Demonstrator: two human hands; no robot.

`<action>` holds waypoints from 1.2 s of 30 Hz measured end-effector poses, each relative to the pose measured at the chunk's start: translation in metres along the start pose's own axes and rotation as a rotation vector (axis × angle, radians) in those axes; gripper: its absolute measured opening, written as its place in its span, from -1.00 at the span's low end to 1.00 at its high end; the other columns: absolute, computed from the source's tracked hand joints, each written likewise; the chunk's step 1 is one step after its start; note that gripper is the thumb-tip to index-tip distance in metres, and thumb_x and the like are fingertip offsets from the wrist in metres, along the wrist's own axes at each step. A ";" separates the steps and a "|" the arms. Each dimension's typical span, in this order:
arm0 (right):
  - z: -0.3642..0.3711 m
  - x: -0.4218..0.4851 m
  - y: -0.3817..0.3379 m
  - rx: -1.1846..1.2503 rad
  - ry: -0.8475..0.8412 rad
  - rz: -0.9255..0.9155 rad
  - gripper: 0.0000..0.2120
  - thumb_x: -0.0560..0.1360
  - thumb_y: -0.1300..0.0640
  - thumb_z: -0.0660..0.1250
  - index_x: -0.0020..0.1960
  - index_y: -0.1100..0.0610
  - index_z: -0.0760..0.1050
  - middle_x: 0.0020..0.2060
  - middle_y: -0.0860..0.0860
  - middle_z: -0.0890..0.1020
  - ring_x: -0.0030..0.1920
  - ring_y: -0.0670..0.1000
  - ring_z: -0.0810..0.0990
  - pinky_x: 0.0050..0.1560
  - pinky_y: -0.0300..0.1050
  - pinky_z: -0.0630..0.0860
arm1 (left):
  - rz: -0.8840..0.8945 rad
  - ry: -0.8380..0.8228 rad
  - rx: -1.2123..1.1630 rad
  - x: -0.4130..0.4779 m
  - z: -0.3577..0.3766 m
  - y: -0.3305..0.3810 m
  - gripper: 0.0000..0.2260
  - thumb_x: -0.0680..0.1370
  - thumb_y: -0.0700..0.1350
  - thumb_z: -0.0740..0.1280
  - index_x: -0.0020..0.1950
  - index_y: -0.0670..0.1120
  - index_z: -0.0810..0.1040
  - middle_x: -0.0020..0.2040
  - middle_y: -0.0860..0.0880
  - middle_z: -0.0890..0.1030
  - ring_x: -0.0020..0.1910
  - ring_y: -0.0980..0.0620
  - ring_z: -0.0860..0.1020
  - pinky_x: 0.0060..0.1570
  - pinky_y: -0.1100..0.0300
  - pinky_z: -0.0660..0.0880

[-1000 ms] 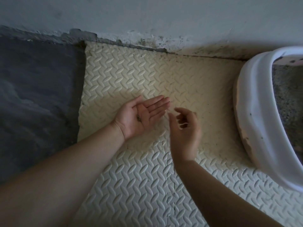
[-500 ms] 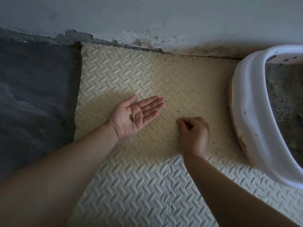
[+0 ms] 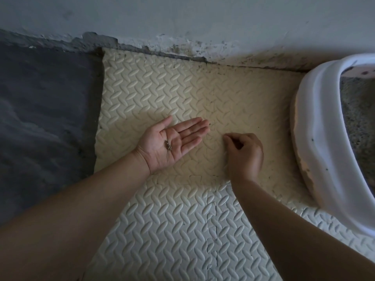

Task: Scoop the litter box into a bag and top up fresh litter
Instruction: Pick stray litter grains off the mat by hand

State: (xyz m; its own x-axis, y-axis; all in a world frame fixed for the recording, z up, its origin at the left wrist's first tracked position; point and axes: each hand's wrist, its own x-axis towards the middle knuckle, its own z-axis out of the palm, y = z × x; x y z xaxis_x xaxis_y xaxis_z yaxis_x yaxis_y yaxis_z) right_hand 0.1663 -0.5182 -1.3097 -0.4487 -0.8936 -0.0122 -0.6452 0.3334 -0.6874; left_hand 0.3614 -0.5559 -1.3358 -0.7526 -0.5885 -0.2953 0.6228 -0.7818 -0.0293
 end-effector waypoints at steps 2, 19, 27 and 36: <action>0.001 0.002 0.001 -0.042 -0.013 -0.033 -0.93 0.47 0.09 0.38 -0.07 0.05 0.63 -0.17 -0.13 0.53 -0.05 -0.09 0.49 -0.07 -0.31 0.38 | -0.003 0.001 0.001 0.000 0.001 0.000 -0.43 0.60 0.06 0.01 0.45 -0.33 0.25 0.47 -0.24 0.27 0.46 -0.19 0.25 0.44 -0.01 0.22; 0.008 0.010 0.002 -0.031 0.020 -0.025 -0.93 0.50 0.08 0.35 -0.06 0.05 0.59 -0.14 -0.13 0.51 -0.08 -0.10 0.51 -0.08 -0.28 0.42 | -0.032 -0.012 -0.004 0.002 -0.001 0.001 -0.40 0.59 0.09 0.03 0.47 -0.32 0.21 0.49 -0.24 0.24 0.49 -0.17 0.20 0.47 0.01 0.15; 0.004 0.018 0.004 -0.380 -0.076 -0.289 -0.86 0.55 0.13 0.25 -0.05 0.17 0.54 -0.09 0.06 0.53 -0.10 0.03 0.48 -0.19 -0.15 0.39 | -0.041 -0.027 -0.031 0.003 0.000 0.001 -0.38 0.59 0.11 0.03 0.48 -0.31 0.19 0.50 -0.24 0.22 0.49 -0.17 0.20 0.46 0.01 0.15; 0.002 0.019 -0.003 -0.426 -0.154 -0.279 -0.84 0.57 0.19 0.20 -0.02 0.24 0.52 -0.06 0.16 0.53 -0.06 0.15 0.51 -0.05 -0.08 0.41 | -0.016 -0.036 -0.045 0.003 -0.001 0.001 -0.37 0.58 0.13 0.04 0.47 -0.32 0.23 0.49 -0.24 0.24 0.48 -0.17 0.23 0.45 0.00 0.18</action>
State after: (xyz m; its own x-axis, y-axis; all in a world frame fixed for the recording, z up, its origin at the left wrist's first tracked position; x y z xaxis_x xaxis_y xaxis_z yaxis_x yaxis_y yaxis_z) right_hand 0.1602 -0.5369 -1.3095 -0.1486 -0.9889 0.0001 -0.9354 0.1405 -0.3246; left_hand 0.3600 -0.5583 -1.3374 -0.7695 -0.5836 -0.2596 0.6189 -0.7817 -0.0771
